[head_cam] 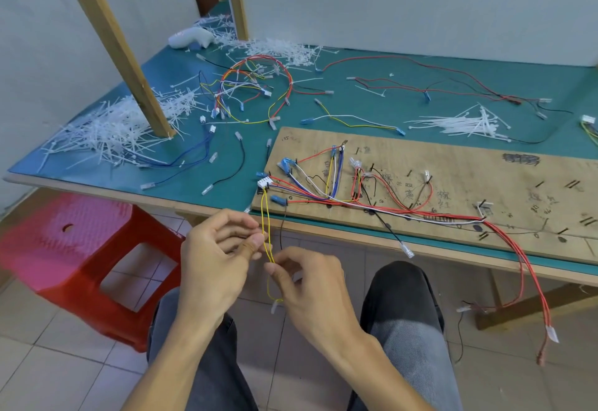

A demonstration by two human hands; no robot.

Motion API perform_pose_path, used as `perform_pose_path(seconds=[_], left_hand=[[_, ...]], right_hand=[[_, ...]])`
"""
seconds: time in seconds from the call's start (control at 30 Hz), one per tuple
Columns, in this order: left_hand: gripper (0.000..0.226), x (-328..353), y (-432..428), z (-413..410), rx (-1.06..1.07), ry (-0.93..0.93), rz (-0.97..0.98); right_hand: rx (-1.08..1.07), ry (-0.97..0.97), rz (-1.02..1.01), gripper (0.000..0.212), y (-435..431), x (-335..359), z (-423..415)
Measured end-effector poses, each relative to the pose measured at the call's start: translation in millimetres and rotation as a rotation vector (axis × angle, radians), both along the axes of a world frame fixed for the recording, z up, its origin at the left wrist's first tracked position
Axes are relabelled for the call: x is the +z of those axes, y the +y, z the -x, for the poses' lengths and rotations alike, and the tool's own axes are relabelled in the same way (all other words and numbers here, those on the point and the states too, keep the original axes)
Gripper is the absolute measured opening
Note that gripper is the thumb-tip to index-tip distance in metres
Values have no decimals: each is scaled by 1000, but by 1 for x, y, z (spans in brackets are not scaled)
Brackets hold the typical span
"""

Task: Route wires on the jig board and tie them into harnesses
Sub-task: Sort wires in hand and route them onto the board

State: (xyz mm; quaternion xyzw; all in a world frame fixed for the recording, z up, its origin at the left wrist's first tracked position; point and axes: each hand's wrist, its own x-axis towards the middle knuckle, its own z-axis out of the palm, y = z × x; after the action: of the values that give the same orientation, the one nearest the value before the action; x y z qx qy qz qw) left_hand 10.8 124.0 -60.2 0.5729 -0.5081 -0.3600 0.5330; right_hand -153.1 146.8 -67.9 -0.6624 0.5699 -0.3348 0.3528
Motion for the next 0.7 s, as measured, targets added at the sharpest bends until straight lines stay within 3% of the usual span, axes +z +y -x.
perform_pose_path(seconds=[0.17, 0.3, 0.4, 0.57, 0.7], left_hand=[[31, -1, -1, 3, -7, -64, 6], [30, 3, 2, 2, -20, -332, 42], [34, 10, 6, 7, -18, -506, 132], [31, 14, 8, 15, 13, -584, 179], [30, 14, 9, 17, 47, -847, 228]], right_hand=[[-7, -256, -119, 12, 5, -1, 11], [1, -507, -227, 13, 13, 8, 19], [147, -680, -376, 9, 18, 18, 29], [376, -731, -526, 27, 22, 27, 52], [511, -745, -573, 31, 30, 25, 69]])
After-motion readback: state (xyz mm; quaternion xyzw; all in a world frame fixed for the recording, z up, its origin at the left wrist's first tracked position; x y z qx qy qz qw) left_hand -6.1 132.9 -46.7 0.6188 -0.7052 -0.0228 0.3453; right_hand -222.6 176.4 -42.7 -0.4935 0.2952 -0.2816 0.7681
